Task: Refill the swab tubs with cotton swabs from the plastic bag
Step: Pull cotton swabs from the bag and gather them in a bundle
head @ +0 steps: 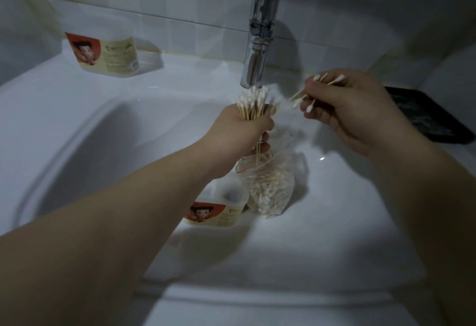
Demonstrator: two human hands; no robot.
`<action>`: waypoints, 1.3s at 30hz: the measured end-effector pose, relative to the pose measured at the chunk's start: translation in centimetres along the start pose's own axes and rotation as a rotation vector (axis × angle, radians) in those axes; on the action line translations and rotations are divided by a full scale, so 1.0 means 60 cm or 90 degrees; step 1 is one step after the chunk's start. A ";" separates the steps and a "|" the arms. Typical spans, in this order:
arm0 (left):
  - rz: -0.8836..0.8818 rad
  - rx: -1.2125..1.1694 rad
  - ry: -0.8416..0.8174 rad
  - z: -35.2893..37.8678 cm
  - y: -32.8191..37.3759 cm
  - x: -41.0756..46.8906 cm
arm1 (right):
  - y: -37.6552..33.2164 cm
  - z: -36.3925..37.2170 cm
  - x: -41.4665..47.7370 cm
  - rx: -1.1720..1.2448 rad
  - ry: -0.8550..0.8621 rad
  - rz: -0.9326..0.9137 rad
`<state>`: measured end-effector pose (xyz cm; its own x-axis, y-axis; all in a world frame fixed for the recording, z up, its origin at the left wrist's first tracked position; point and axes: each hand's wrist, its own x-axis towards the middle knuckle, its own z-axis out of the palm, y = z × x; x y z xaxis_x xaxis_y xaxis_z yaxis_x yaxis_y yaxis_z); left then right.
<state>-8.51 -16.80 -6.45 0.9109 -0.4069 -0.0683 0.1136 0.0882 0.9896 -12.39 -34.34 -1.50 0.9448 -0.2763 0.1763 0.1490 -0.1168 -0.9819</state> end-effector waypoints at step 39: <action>-0.003 -0.015 -0.086 0.002 -0.006 -0.002 | 0.033 0.032 -0.006 -0.231 -0.052 -0.057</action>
<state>-8.68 -16.88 -6.78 0.8487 -0.5262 -0.0529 0.1280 0.1072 0.9860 -11.86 -32.62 -3.67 0.9550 -0.1736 0.2403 0.1338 -0.4711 -0.8719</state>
